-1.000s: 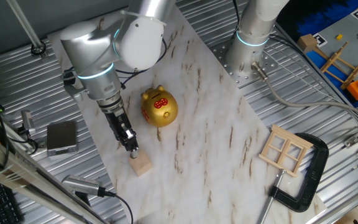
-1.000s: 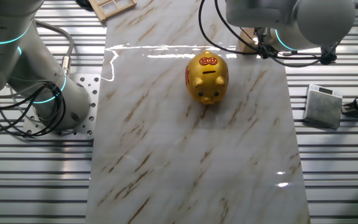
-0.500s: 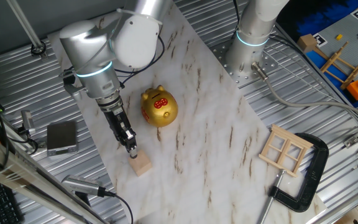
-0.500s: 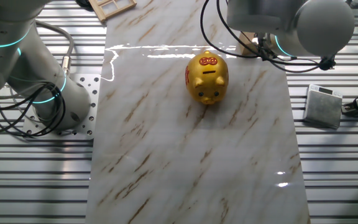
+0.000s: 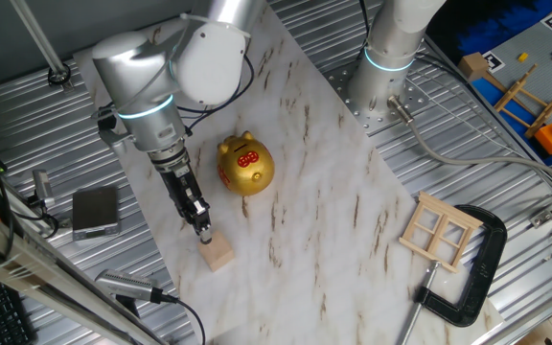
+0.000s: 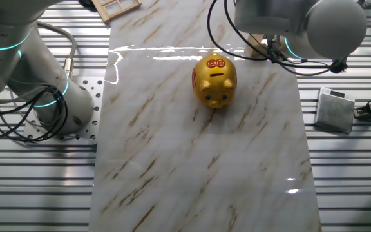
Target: Drop coins into a piggy bank
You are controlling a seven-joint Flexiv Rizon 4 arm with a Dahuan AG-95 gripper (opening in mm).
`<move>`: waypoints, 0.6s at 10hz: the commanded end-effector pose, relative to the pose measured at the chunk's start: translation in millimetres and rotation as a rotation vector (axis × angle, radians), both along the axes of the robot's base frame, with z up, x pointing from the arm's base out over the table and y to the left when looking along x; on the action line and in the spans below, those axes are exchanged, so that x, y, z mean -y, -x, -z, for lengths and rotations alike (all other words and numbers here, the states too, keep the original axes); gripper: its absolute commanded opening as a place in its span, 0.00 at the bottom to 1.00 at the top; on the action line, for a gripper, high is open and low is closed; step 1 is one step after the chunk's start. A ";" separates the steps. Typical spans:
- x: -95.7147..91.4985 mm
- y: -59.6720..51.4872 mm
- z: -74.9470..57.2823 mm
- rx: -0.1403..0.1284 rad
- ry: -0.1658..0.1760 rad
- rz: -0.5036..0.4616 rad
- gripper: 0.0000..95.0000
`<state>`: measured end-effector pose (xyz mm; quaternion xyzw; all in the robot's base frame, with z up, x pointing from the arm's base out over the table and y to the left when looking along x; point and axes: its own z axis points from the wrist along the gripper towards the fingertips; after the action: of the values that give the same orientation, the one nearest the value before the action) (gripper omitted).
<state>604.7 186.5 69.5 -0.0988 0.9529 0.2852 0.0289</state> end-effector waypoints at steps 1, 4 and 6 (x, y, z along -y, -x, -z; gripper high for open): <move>-0.2 -0.7 0.9 0.002 -0.006 0.002 0.20; -0.2 -0.7 0.9 0.000 -0.008 0.006 0.20; -0.2 -0.7 0.9 -0.008 -0.032 0.016 0.20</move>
<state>604.5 186.1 67.8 -0.0899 0.9495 0.2990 0.0299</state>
